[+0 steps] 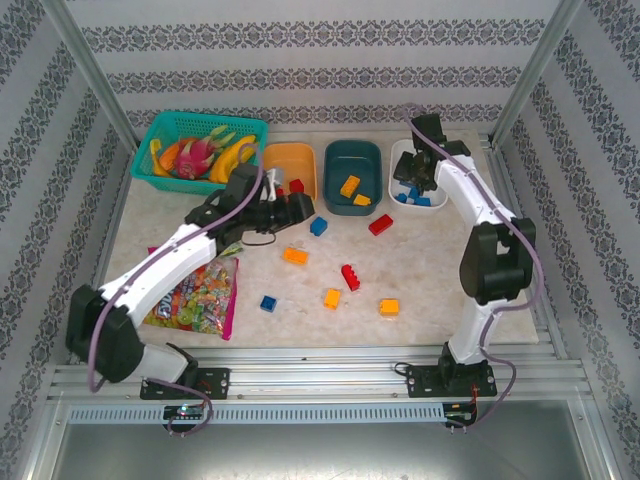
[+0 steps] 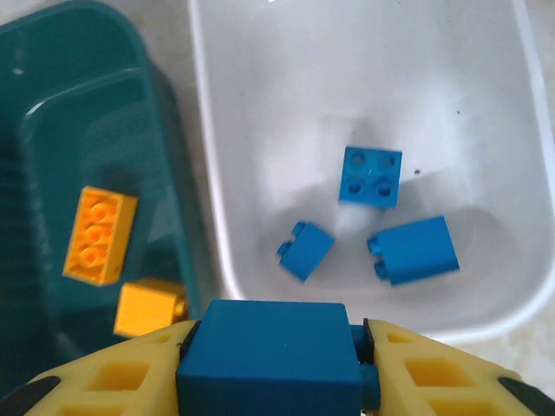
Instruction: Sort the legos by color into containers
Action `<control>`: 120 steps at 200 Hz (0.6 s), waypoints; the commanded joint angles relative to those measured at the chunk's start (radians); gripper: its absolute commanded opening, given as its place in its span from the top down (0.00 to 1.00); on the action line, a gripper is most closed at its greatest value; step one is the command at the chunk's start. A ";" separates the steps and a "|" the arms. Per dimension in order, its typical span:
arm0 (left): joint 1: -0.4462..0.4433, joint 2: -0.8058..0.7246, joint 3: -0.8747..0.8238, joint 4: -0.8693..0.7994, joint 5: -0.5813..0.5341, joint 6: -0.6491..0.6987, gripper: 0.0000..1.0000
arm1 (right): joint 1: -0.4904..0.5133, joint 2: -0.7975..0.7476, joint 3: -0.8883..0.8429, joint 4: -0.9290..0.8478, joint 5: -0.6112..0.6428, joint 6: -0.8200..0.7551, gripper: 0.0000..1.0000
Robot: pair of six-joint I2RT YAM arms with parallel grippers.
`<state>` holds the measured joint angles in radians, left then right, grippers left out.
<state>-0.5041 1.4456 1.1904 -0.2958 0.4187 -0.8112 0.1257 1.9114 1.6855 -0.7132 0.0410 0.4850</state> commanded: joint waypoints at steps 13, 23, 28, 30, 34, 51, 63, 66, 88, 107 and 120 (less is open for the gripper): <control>-0.015 0.137 0.120 0.110 0.031 0.006 0.34 | -0.038 0.178 0.168 0.008 -0.067 -0.049 0.61; -0.016 0.174 0.159 0.105 0.034 0.012 0.34 | -0.045 0.226 0.217 0.000 -0.072 -0.048 0.61; -0.017 0.193 0.178 0.101 0.036 0.013 0.34 | -0.047 0.249 0.247 -0.009 -0.072 -0.047 0.61; -0.016 0.199 0.186 0.099 0.037 0.015 0.34 | -0.048 0.257 0.259 -0.014 -0.072 -0.047 0.61; -0.017 0.213 0.197 0.098 0.038 0.018 0.34 | -0.050 0.277 0.283 -0.024 -0.073 -0.044 0.60; -0.018 0.260 0.246 0.096 0.043 0.022 0.34 | -0.058 0.351 0.372 -0.060 -0.066 -0.039 0.60; -0.018 0.287 0.270 0.094 0.045 0.023 0.35 | -0.063 0.391 0.425 -0.086 -0.056 -0.033 0.60; -0.018 0.294 0.277 0.092 0.045 0.024 0.34 | -0.065 0.404 0.440 -0.096 -0.055 -0.031 0.60; -0.019 0.332 0.320 0.078 0.048 0.031 0.35 | -0.075 0.467 0.526 -0.145 -0.046 -0.020 0.60; -0.019 0.353 0.349 0.063 0.046 0.039 0.35 | -0.077 0.499 0.567 -0.170 -0.047 -0.017 0.59; -0.020 0.358 0.357 0.055 0.043 0.045 0.35 | -0.078 0.520 0.593 -0.196 -0.041 -0.016 0.58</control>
<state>-0.5106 1.7920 1.5059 -0.2390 0.4488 -0.8036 0.0593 2.3913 2.2169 -0.8246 -0.0128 0.4641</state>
